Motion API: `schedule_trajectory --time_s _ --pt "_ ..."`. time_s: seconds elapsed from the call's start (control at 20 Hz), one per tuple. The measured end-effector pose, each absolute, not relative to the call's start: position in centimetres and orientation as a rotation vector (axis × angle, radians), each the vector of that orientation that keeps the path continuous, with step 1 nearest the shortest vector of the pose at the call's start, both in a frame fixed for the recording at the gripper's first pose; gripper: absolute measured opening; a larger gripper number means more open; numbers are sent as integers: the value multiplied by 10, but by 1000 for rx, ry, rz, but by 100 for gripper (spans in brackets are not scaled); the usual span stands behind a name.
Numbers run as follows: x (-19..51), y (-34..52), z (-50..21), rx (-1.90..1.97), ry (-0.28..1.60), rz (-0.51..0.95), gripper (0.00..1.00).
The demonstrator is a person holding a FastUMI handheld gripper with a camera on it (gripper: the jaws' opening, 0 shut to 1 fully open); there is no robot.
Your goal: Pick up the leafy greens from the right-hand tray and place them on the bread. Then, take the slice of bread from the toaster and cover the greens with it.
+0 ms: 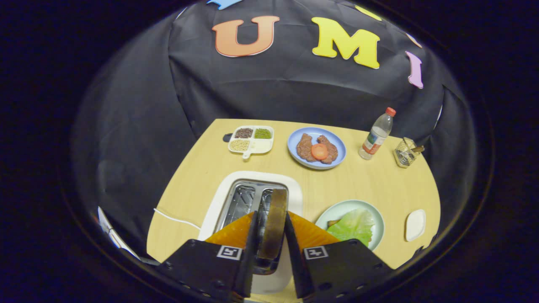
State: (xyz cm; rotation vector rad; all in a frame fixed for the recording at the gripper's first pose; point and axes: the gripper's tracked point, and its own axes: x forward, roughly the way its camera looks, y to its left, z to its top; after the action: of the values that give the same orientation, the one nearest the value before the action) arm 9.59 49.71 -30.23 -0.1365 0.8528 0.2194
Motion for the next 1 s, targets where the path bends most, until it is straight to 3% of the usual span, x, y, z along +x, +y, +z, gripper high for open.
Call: schedule_trajectory --time_s 0.05,0.2,0.35,1.0 --pt "95 500 -302 -115 869 228 27" --pt "89 503 -300 -80 921 263 16" --pt "88 499 -293 -75 913 292 12" --pt "78 423 -191 47 821 395 12"
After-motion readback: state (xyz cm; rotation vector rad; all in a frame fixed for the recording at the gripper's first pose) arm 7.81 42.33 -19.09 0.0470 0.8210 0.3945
